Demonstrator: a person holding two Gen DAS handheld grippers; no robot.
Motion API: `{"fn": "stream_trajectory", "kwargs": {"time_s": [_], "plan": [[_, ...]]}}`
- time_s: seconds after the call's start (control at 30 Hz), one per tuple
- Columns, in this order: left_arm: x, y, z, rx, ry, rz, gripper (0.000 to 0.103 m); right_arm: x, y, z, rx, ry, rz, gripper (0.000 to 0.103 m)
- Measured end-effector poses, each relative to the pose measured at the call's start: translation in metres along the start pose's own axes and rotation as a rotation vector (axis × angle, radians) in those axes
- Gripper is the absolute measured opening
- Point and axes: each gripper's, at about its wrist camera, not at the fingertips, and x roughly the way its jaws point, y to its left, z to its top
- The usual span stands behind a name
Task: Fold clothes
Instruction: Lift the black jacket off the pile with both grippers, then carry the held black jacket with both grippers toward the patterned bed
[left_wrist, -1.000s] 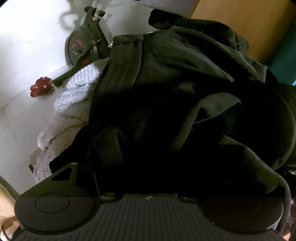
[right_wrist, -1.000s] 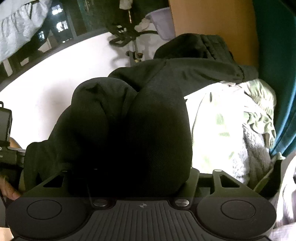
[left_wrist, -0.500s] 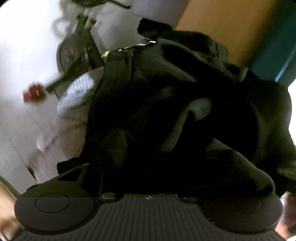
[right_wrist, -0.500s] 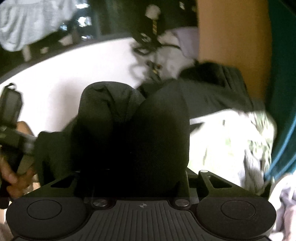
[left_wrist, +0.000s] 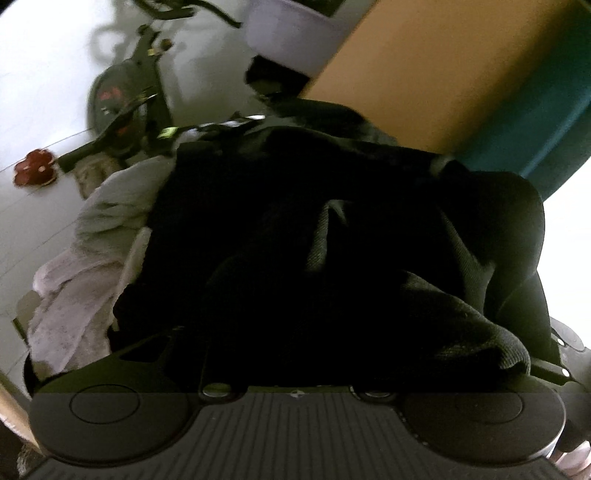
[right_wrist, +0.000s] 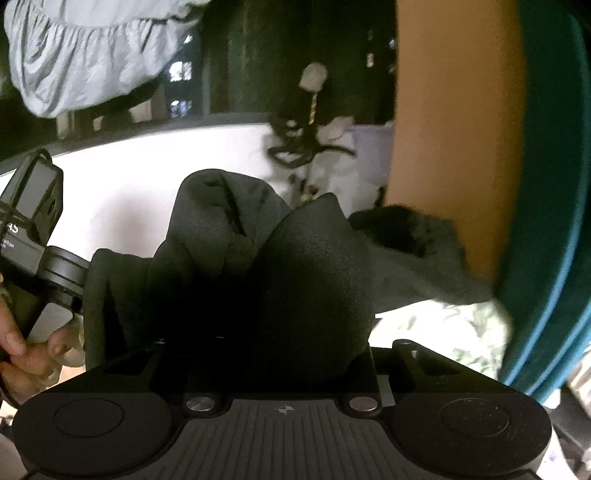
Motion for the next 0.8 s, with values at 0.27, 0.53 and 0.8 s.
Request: {"fn": "stream_trajectory", "kwargs": {"time_s": [0.27,0.53,0.8], "plan": [[0.006,-0.036,0.005,0.098,-0.004,-0.101,0.027,-0.032,-0.014,-0.004,-0.006,-0.069,-0.135,0.026],[0.031,-0.056,-0.002,0.163,0.053,-0.064,0.027,-0.029,-0.007,-0.021,-0.009,-0.016,-0.243,0.026],[0.033,-0.061,-0.008,0.195,0.051,-0.048,0.027,-0.028,0.006,-0.027,-0.031,0.004,-0.3,0.026]]}}
